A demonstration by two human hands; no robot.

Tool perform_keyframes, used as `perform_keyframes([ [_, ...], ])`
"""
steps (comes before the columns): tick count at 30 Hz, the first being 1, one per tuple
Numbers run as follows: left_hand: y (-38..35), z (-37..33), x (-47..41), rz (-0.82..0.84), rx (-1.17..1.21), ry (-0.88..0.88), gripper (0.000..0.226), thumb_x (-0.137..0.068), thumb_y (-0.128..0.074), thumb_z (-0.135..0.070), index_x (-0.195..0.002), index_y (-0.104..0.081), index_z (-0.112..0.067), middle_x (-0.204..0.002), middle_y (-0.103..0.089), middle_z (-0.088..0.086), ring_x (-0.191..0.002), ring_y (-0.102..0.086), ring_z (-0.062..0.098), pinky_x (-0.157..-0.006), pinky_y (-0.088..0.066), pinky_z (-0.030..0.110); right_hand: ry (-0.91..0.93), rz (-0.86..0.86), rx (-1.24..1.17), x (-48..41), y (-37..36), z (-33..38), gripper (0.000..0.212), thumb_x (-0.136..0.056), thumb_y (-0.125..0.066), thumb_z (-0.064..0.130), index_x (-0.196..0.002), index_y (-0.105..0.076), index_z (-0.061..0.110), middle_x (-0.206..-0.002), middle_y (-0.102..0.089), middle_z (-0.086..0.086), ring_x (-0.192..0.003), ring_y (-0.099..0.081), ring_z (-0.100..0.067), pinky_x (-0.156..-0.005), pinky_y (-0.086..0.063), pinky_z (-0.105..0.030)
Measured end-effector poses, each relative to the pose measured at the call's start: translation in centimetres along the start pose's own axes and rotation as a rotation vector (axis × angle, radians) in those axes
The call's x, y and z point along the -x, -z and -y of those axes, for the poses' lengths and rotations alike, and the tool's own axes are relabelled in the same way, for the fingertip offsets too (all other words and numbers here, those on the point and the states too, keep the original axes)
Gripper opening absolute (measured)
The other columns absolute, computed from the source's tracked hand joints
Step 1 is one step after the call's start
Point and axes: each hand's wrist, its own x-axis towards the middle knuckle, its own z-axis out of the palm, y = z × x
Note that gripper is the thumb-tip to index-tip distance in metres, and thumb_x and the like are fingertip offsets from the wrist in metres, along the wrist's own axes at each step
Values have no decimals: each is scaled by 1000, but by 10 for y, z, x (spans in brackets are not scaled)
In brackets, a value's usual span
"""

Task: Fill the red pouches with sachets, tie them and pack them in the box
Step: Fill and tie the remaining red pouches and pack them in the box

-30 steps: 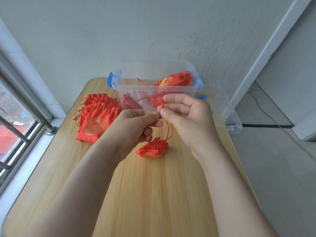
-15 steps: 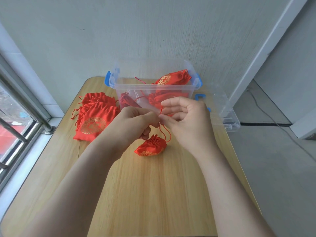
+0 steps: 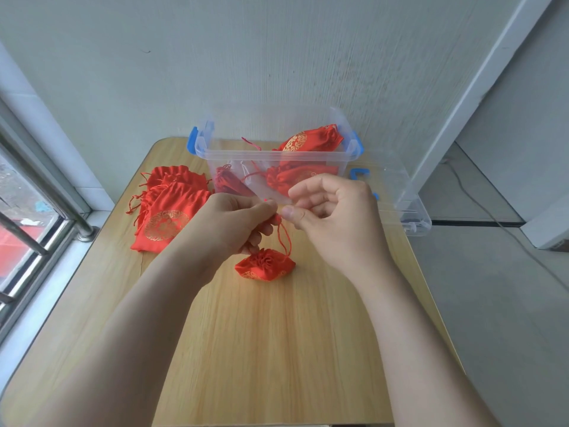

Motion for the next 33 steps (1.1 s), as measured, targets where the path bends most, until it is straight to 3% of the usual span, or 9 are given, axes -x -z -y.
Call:
perform_keyframes([
  [4,-1,0,4,75,-11,-52,35,-103,-68,-31,-82,-75,-4,-68,-64,2,-61,-53,15,-57,-51,23,52,54,70,3,-5,-2,20,-87,-78,9,-97,-77,27,-77,-70,12,-73,-69,-8,-68,-55,-22],
  [8,-1,0,5,77,-50,-71,44,-104,-68,-33,-87,-72,8,-65,-59,7,-60,-55,20,-62,-50,31,52,86,60,7,-7,3,28,-79,-88,24,-103,-74,29,-87,-75,8,-73,-72,-10,-67,-59,-24],
  [12,3,-2,6,73,-30,-42,38,-104,-68,-34,-84,-76,-2,-71,-64,5,-63,-56,19,-61,-54,29,79,67,88,5,-5,1,34,-77,-95,17,-105,-77,25,-83,-75,10,-73,-73,-7,-71,-60,-22],
  [16,2,-6,6,80,24,33,34,-107,-62,-27,-95,-78,1,-76,-67,8,-65,-57,18,-61,-54,30,111,77,190,5,-7,-2,29,-81,-93,14,-103,-82,29,-80,-74,12,-74,-70,-5,-69,-56,-16],
  [21,-1,-13,6,52,122,135,32,-101,-51,-10,-101,-78,6,-78,-70,15,-61,-57,21,-59,-53,32,255,75,329,5,-10,-8,15,-90,-84,12,-101,-86,23,-84,-73,4,-75,-66,-11,-72,-55,-34],
  [26,-2,-11,7,42,110,70,20,-102,-62,-14,-111,-77,-5,-75,-68,8,-61,-58,16,-57,-52,25,252,107,455,7,-13,-9,12,-98,-75,13,-100,-84,21,-86,-67,-1,-79,-64,-21,-72,-54,-42],
  [28,-2,-10,7,5,75,16,19,-96,-67,-6,-113,-73,-8,-75,-70,6,-65,-59,17,-64,-50,29,241,134,486,8,-14,-6,16,-101,-71,14,-102,-83,23,-89,-65,0,-81,-64,-19,-73,-54,-37],
  [30,-1,-8,8,-8,18,-35,25,-88,-74,0,-111,-70,-10,-76,-71,4,-67,-61,18,-67,-47,33,215,153,517,8,-14,-3,18,-103,-67,11,-106,-81,22,-93,-63,2,-82,-60,-13,-71,-49,-24],
  [33,-3,-6,11,-68,-134,-174,18,-86,-78,-1,-97,-68,-9,-78,-74,2,-66,-66,15,-62,-50,29,142,139,546,7,-14,-1,18,-103,-65,5,-110,-78,16,-94,-56,8,-74,-47,1,-66,-39,-9],
])
